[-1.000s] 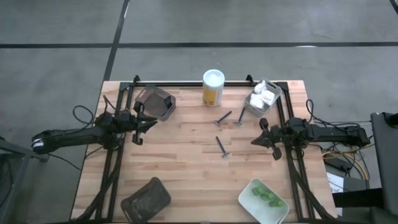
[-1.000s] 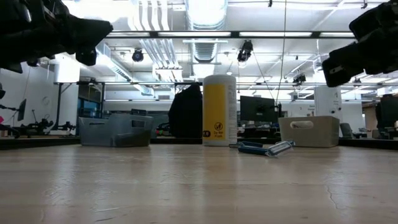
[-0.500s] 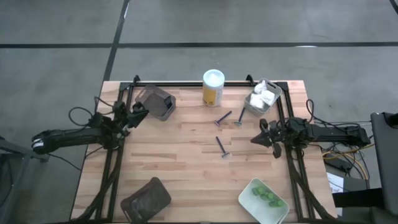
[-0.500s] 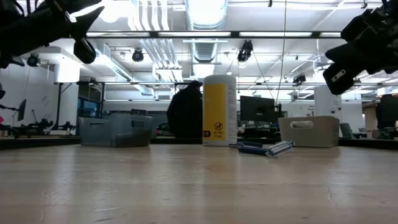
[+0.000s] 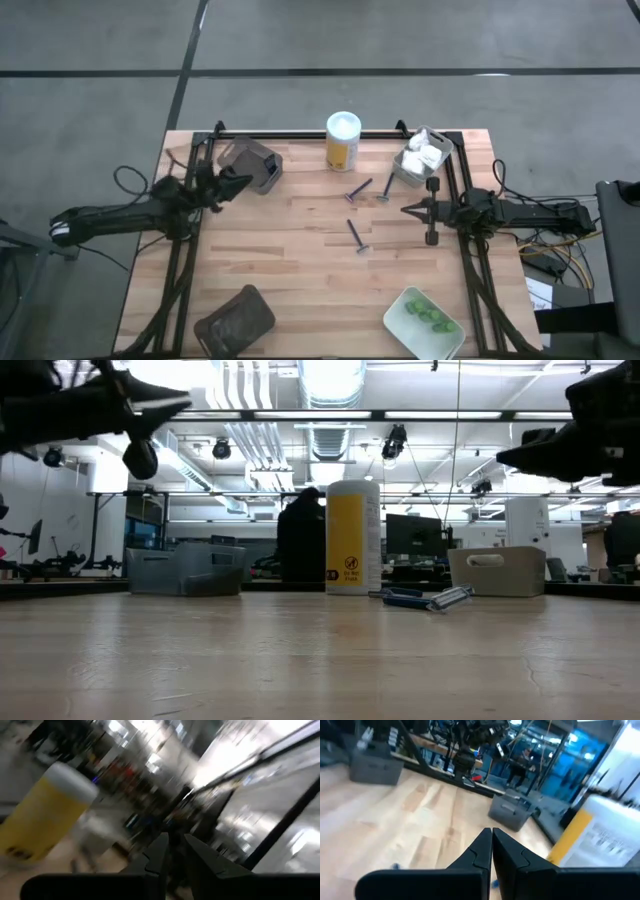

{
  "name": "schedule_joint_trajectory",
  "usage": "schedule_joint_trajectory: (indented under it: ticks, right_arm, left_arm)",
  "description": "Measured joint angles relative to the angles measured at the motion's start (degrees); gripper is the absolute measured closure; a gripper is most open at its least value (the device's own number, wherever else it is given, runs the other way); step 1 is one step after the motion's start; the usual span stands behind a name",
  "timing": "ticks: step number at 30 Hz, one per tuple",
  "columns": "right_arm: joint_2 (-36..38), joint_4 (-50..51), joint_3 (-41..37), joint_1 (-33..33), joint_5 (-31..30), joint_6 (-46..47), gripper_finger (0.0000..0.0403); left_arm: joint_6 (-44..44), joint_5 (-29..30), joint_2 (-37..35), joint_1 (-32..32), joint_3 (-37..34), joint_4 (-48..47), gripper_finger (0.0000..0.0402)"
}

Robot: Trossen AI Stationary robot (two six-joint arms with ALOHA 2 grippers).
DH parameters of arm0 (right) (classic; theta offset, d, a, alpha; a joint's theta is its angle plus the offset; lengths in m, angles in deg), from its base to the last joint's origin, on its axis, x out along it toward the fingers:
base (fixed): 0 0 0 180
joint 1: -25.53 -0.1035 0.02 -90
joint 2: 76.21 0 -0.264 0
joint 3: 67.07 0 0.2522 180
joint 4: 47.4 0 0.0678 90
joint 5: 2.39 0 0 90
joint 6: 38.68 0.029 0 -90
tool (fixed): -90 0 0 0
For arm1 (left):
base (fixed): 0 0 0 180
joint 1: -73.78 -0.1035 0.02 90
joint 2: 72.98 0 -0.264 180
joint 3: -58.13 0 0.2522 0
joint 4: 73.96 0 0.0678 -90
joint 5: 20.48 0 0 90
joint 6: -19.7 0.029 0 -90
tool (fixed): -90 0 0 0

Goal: Pick & Place Travel size toiletries
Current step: Put the blue razor into the bottom black bin

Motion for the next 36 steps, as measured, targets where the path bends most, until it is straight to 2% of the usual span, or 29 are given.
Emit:
schedule_joint_trajectory:
  ticks: [3, 5, 11, 14, 18, 21, 26, 30, 36]
  right_arm:
    - [0.07, -0.04, 0.0, -0.02, 0.07, -2.67, 0.0394]
    - [0.07, -0.07, 0.0, -0.02, 0.1, -2.76, 0.0394]
    - [0.0, 0.15, 0.0, -0.01, 0.25, -2.07, 0.0394]
    - [0.0, 0.17, 0.0, -0.02, 0.56, 3.64, 0.0394]
    - [0.0, 0.41, -0.07, -0.02, 0.66, 12.69, 0.0394]
    - [0.02, 0.83, -0.09, -0.02, 0.68, 16.03, 0.0394]
    - [0.0, 1.2, -0.11, -0.02, 0.69, 16.69, 0.0394]
    - [-0.04, 1.22, -0.12, -0.02, 0.69, 16.75, 0.0394]
    - [-0.11, 1.2, -0.13, -0.02, 0.69, 16.76, 0.0394]
  left_arm:
    - [4.48, -1.03, 2.17, 0.01, 5.88, -13.12, 0.0342]
    - [6.71, -1.15, 4.17, 0.02, 8.99, -17.2, 0.0344]
    - [13.39, -1.51, 11.55, 0.0, 18.34, -17.36, 0.0344]
    - [15.13, -2.8, 16.45, -0.02, 23.67, -18.31, 0.0344]
    - [18.78, -2.85, 24.72, -0.02, 32.1, -23.98, 0.0344]
    - [24.88, -2.83, 31.76, 0.0, 39.66, -31.41, 0.0344]
    - [34.85, -2.87, 44.05, -0.01, 52.63, -43.59, 0.0336]
    - [43.72, -5.74, 52.7, 0.53, 62.37, -50.92, 0.032]
    - [57.12, -5.64, 64.58, 2.71, 75.07, -61.42, 0.0303]
